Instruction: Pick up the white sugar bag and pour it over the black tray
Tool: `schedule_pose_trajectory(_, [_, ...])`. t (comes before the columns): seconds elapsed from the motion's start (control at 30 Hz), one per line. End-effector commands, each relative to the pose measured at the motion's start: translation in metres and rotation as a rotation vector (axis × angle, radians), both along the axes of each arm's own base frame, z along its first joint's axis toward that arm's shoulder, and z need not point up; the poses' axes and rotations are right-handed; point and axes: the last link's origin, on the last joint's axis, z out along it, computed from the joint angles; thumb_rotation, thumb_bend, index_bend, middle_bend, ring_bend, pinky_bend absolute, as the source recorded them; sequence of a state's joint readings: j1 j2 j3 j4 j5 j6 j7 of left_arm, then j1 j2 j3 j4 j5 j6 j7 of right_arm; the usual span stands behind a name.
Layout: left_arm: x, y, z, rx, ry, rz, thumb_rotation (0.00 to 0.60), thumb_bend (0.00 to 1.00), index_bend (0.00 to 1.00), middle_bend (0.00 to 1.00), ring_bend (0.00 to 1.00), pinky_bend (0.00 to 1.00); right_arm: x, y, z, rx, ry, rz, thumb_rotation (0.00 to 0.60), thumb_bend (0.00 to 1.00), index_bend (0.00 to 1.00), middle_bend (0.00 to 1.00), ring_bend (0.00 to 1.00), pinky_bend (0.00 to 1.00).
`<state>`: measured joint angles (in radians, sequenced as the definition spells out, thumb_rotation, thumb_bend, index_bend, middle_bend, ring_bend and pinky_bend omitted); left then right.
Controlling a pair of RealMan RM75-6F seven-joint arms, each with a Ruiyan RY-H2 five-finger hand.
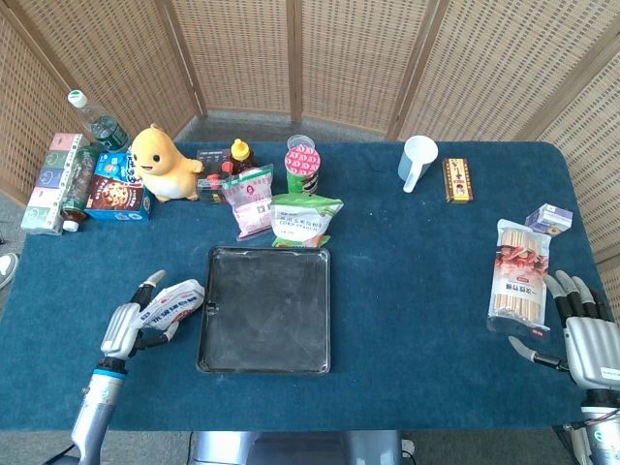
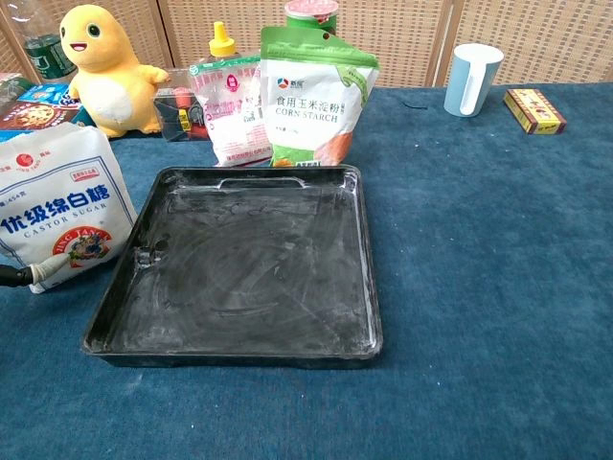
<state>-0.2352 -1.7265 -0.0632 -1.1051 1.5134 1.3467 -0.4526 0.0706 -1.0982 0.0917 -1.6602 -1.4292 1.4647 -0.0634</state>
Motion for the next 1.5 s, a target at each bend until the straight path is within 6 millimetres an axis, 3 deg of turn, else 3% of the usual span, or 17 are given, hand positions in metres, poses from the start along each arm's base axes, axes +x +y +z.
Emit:
schedule_pose_trajectory(0.03, [0.001, 0.004, -0.001, 0.036, 0.011, 0.006, 0.6, 0.37, 0.53, 0.43, 0.44, 0.55, 0.0, 0.0, 0.0, 0.002, -0.002, 0.0, 0.268, 0.0, 0.05, 0.0, 0.0, 0.06])
schedule_pose_trajectory(0.13, [0.0, 0.006, -0.002, 0.05, 0.025, 0.016, 0.6, 0.36, 0.62, 0.53, 0.54, 0.61, 0.0, 0.0, -0.001, 0.004, -0.003, -0.001, 0.269, 0.0, 0.05, 0.0, 0.0, 0.06])
schedule_pose_trajectory(0.23, [-0.001, 0.008, -0.001, 0.051, 0.03, 0.016, 0.6, 0.36, 0.65, 0.56, 0.57, 0.62, -0.001, -0.001, -0.001, 0.008, -0.005, -0.002, 0.268, 0.0, 0.05, 0.0, 0.0, 0.06])
schedule_pose_trajectory(0.57, [0.001, 0.01, 0.02, 0.046, 0.064, -0.081, 0.6, 0.36, 0.67, 0.56, 0.57, 0.62, -0.001, -0.001, -0.004, 0.017, -0.005, -0.005, 0.269, 0.0, 0.05, 0.0, 0.0, 0.06])
schedule_pose_trajectory(0.77, [0.008, 0.012, 0.048, 0.083, 0.128, -0.192, 0.6, 0.36, 0.67, 0.56, 0.57, 0.62, 0.0, -0.001, -0.003, 0.016, -0.009, -0.005, 0.27, 0.0, 0.05, 0.0, 0.0, 0.06])
schedule_pose_trajectory(1.1, [0.047, 0.041, 0.105, 0.106, 0.497, -0.529, 0.6, 0.33, 0.67, 0.56, 0.57, 0.62, 0.0, 0.0, -0.002, 0.011, -0.01, -0.008, 0.269, 0.0, 0.05, 0.0, 0.0, 0.06])
schedule_pose_trajectory(1.3, [0.062, 0.057, 0.115, 0.092, 0.747, -0.664, 0.6, 0.32, 0.67, 0.57, 0.57, 0.62, -0.001, 0.0, -0.002, 0.011, -0.01, -0.013, 0.268, 0.0, 0.05, 0.0, 0.0, 0.06])
schedule_pose_trajectory(1.5, [0.07, 0.066, 0.111, 0.076, 0.974, -0.802, 0.6, 0.32, 0.68, 0.57, 0.57, 0.62, -0.001, 0.0, -0.002, 0.012, -0.01, -0.012, 0.273, 0.0, 0.05, 0.0, 0.0, 0.06])
